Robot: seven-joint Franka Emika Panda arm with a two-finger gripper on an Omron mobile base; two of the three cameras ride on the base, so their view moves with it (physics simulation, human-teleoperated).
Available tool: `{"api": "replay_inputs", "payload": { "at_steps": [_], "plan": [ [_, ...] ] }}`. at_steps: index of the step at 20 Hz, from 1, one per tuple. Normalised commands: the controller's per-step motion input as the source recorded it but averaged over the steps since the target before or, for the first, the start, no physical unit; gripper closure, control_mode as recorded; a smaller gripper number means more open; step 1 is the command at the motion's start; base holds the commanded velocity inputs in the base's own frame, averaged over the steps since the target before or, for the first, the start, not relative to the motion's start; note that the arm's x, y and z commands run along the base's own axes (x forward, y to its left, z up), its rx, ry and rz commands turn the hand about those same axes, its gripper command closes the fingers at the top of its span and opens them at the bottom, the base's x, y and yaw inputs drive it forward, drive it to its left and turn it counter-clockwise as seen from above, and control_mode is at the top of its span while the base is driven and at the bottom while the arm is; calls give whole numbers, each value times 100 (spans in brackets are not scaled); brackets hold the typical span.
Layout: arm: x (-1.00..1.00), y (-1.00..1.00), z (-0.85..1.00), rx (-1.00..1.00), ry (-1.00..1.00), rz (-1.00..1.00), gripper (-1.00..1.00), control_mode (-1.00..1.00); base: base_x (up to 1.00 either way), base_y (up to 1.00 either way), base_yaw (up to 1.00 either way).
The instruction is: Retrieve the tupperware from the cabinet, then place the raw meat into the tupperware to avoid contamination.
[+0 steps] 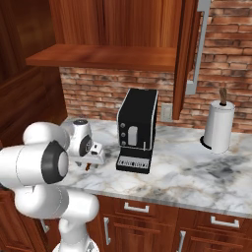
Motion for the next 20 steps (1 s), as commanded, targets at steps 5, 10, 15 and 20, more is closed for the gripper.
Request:
{"api": "replay_inputs", "payload": {
  "at_steps": [5,10,15,20],
  "plan": [
    [11,0,-18,0,0,-1,-100,-100,0,0,0],
    [20,0,-12,0,0,-2,-100,-100,0,0,0],
    [20,0,-12,0,0,-3,-100,-100,0,0,0],
    [26,0,-15,0,0,-3,-100,-100,0,0,0]
  ]
}}
